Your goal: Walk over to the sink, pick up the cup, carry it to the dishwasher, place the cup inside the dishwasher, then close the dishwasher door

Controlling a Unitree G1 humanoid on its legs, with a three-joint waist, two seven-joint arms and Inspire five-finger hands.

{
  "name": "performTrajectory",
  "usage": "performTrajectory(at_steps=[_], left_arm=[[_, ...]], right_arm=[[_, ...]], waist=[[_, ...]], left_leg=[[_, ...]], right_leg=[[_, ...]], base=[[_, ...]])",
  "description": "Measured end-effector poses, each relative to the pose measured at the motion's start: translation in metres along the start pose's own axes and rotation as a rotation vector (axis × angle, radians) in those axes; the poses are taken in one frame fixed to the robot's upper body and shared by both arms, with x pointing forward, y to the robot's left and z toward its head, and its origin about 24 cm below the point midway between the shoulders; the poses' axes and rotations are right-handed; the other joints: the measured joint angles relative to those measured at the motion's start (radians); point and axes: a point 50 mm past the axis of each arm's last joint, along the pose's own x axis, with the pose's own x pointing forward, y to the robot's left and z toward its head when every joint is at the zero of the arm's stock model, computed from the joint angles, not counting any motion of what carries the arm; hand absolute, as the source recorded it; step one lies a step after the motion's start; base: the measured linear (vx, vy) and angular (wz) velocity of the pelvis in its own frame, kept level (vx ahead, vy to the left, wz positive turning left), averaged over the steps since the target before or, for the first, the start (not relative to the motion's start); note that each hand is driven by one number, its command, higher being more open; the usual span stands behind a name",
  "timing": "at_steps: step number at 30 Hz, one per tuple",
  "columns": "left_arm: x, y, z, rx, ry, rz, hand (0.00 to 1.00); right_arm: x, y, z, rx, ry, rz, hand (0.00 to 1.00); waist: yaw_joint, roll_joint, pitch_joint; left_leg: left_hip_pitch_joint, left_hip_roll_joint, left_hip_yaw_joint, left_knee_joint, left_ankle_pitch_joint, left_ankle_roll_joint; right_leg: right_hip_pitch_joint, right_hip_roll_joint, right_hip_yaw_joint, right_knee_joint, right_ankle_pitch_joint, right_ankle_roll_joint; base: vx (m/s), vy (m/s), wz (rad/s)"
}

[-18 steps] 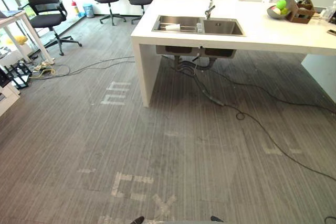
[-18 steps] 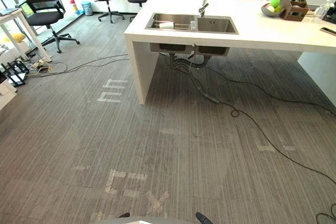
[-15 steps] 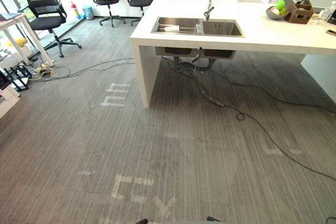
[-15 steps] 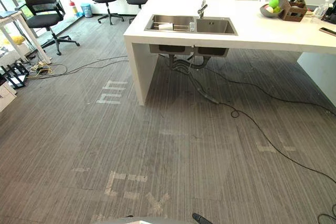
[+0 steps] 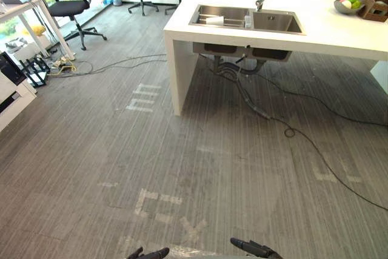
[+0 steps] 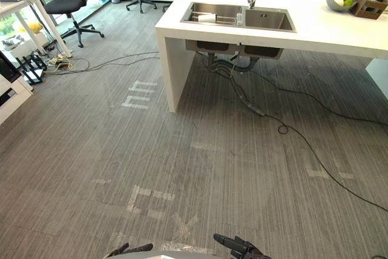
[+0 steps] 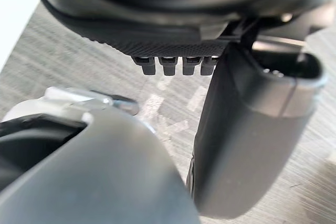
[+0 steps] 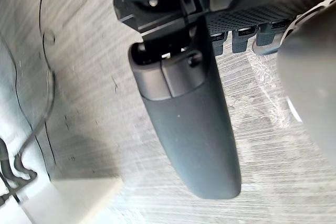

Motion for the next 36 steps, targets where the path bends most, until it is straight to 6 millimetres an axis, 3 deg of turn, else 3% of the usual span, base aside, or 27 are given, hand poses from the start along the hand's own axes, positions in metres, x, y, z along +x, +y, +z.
performTrajectory(at_steps=[11,14,15,16,17,18,20,23,24,27,29,30,31,32,34,36], left_arm=[[-0.002,0.000,0.000,-0.009,-0.061,0.041,1.00],[-0.002,0.002,-0.002,-0.037,-0.037,0.042,1.00],[-0.002,0.002,-0.001,-0.042,-0.032,0.041,1.00],[-0.002,0.002,0.000,-0.048,-0.037,0.037,1.00],[-0.002,0.004,0.003,-0.079,-0.050,0.042,1.00],[-0.002,0.005,0.005,-0.102,-0.059,0.047,1.00],[-0.002,0.003,0.011,-0.117,-0.080,0.043,1.00],[0.002,-0.006,0.028,-0.132,-0.118,0.037,1.00],[0.005,-0.014,0.034,-0.149,-0.126,0.035,1.00],[0.007,-0.027,0.037,-0.161,-0.132,0.012,1.00],[0.007,-0.028,0.038,-0.159,-0.134,0.016,1.00],[0.007,-0.030,0.037,-0.145,-0.135,0.011,1.00],[0.008,-0.035,0.036,-0.129,-0.131,0.002,1.00],[0.008,-0.039,0.035,-0.123,-0.130,-0.006,1.00],[0.008,-0.043,0.036,-0.078,-0.144,-0.017,1.00],[0.008,-0.042,0.032,-0.063,-0.135,-0.011,1.00]], right_arm=[[0.000,-0.001,0.002,0.054,-0.031,0.011,1.00],[-0.001,0.001,0.009,0.068,-0.095,0.029,1.00],[-0.001,0.002,0.013,0.063,-0.131,0.035,1.00],[-0.002,0.003,0.019,0.059,-0.168,0.042,1.00],[-0.004,0.009,0.029,0.049,-0.238,0.065,1.00],[-0.005,0.012,0.032,0.056,-0.267,0.078,1.00],[-0.004,0.017,0.034,0.079,-0.300,0.099,1.00],[-0.004,0.017,0.031,0.102,-0.296,0.102,1.00],[-0.004,0.019,0.032,0.101,-0.300,0.111,1.00],[-0.003,0.024,0.029,0.104,-0.303,0.139,1.00],[-0.003,0.025,0.027,0.104,-0.301,0.155,1.00],[-0.005,0.021,0.024,0.107,-0.305,0.150,1.00],[-0.007,0.020,0.026,0.104,-0.322,0.150,1.00],[-0.008,0.018,0.028,0.099,-0.328,0.149,1.00],[-0.007,0.018,0.028,0.098,-0.316,0.148,1.00],[-0.006,0.016,0.027,0.112,-0.297,0.138,1.00]], waist=[[-0.004,0.000,0.008],[-0.014,-0.010,0.023],[-0.022,-0.015,0.028],[-0.022,-0.018,0.037],[-0.024,-0.032,0.055],[-0.025,-0.037,0.064],[-0.027,-0.042,0.080],[-0.028,-0.040,0.081],[-0.028,-0.036,0.088],[-0.040,-0.031,0.094],[-0.052,-0.033,0.096],[-0.051,-0.029,0.099],[-0.057,-0.016,0.093],[-0.057,0.001,0.089],[-0.056,0.009,0.086],[-0.057,0.024,0.077]], left_leg=[[0.007,0.003,-0.003,-0.001,0.009,0.003],[0.008,-0.017,-0.008,-0.003,0.002,0.014],[0.008,-0.033,-0.022,0.003,-0.012,0.036],[0.006,-0.045,-0.024,0.015,-0.019,0.050],[0.011,-0.062,-0.030,0.044,-0.032,0.069],[0.019,-0.067,-0.033,0.056,-0.038,0.076],[0.050,-0.056,-0.055,0.074,-0.053,0.089],[0.067,-0.033,-0.085,0.085,-0.072,0.076],[0.071,-0.016,-0.086,0.093,-0.083,0.056],[0.090,0.023,-0.080,0.130,-0.149,0.023],[0.125,0.037,-0.083,0.179,-0.222,-0.004],[0.156,0.047,-0.089,0.209,-0.276,-0.023],[0.178,0.073,-0.101,0.228,-0.313,-0.041],[0.187,0.092,-0.102,0.233,-0.321,-0.050],[0.163,0.131,-0.106,0.328,-0.321,-0.055],[0.112,0.160,-0.125,0.490,-0.309,-0.073]], right_leg=[[-0.012,-0.003,0.004,0.049,-0.020,0.016],[-0.093,-0.043,-0.002,0.233,-0.121,0.027],[-0.142,-0.079,-0.003,0.357,-0.170,0.065],[-0.198,-0.105,0.010,0.493,-0.185,0.077],[-0.329,-0.149,0.053,0.769,-0.163,0.046],[-0.369,-0.159,0.067,0.856,-0.147,0.029],[-0.408,-0.163,0.075,0.923,-0.174,0.040],[-0.407,-0.159,0.040,0.715,-0.180,0.040],[-0.407,-0.141,0.030,0.544,-0.157,0.035],[-0.405,-0.088,0.057,0.317,-0.062,0.034],[-0.387,-0.080,0.085,0.314,-0.037,0.024],[-0.383,-0.085,0.076,0.375,0.013,0.009],[-0.398,-0.076,0.053,0.472,0.007,-0.031],[-0.406,-0.064,0.042,0.508,-0.036,-0.036],[-0.410,-0.030,0.020,0.577,-0.129,-0.068],[-0.378,0.008,0.012,0.572,-0.173,-0.084]], base=[[-0.05,-0.002,0.01],[-0.09,0.019,0.11],[-0.03,0.042,0.19],[-0.06,0.087,0.23],[-0.03,0.070,0.17],[0.00,0.057,0.18],[0.09,0.025,0.34],[0.17,-0.004,0.29],[0.35,-0.091,0.02],[0.36,-0.147,-0.06],[0.39,-0.213,0.06],[0.43,-0.260,0.26],[0.43,-0.273,0.28],[0.44,-0.283,0.26],[0.49,-0.330,0.04],[0.43,-0.295,-0.07]])
